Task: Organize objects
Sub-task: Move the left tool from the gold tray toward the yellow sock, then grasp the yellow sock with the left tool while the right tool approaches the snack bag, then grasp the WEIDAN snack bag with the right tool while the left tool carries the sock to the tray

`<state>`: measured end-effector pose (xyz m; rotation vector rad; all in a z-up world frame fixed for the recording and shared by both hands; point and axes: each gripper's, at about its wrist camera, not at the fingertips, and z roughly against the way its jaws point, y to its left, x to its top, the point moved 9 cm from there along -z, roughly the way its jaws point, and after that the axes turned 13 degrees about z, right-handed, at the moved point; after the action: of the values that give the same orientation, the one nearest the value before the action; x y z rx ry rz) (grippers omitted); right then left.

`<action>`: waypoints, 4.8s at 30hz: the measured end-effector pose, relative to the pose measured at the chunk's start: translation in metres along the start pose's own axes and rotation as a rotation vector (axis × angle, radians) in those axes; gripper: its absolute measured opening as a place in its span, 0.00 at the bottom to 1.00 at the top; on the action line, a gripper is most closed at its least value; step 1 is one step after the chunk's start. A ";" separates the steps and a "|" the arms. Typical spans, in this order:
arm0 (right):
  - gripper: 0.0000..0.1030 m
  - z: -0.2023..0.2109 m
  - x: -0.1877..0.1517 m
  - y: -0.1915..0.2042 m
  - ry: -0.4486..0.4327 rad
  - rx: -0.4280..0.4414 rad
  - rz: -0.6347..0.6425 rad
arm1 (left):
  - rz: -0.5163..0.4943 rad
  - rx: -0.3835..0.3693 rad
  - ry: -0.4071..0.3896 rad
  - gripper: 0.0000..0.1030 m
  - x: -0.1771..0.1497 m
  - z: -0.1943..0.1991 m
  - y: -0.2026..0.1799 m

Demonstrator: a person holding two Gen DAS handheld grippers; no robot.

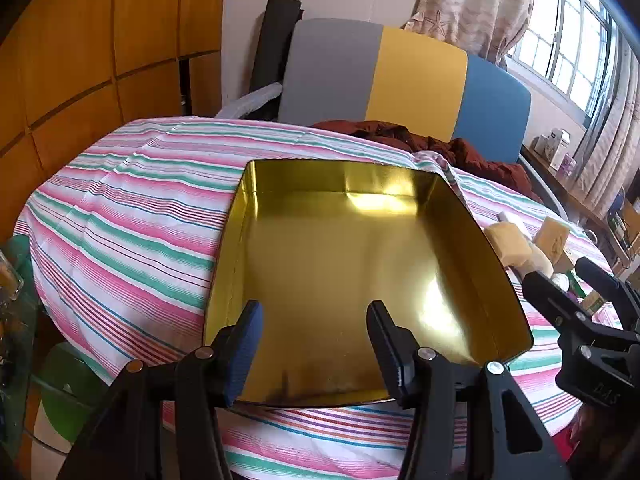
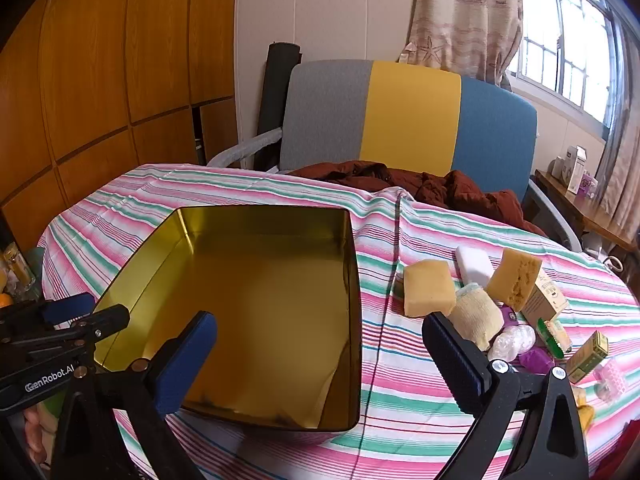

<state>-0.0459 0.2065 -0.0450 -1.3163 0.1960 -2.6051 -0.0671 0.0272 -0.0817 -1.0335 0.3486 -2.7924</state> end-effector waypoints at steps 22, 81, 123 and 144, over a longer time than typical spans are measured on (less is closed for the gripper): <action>1.00 0.021 -0.024 -0.078 0.010 -0.098 -0.139 | -0.232 -0.070 -0.031 0.69 0.003 0.005 -0.060; 1.00 0.084 -0.167 -0.348 -0.063 -0.154 -0.968 | -0.716 -0.700 0.510 0.38 -0.196 -0.047 -0.350; 0.44 0.049 -0.232 -0.280 0.761 -0.144 -0.559 | -0.509 -0.738 0.290 0.38 -0.113 0.020 -0.238; 0.44 -0.014 0.017 -0.050 0.300 0.384 -0.265 | -0.161 -0.333 0.038 0.39 0.007 0.006 -0.059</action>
<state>-0.0737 0.2511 -0.0291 -0.8686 -0.4417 -2.8542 -0.0716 0.0817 -0.0572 -1.1180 0.7912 -2.9662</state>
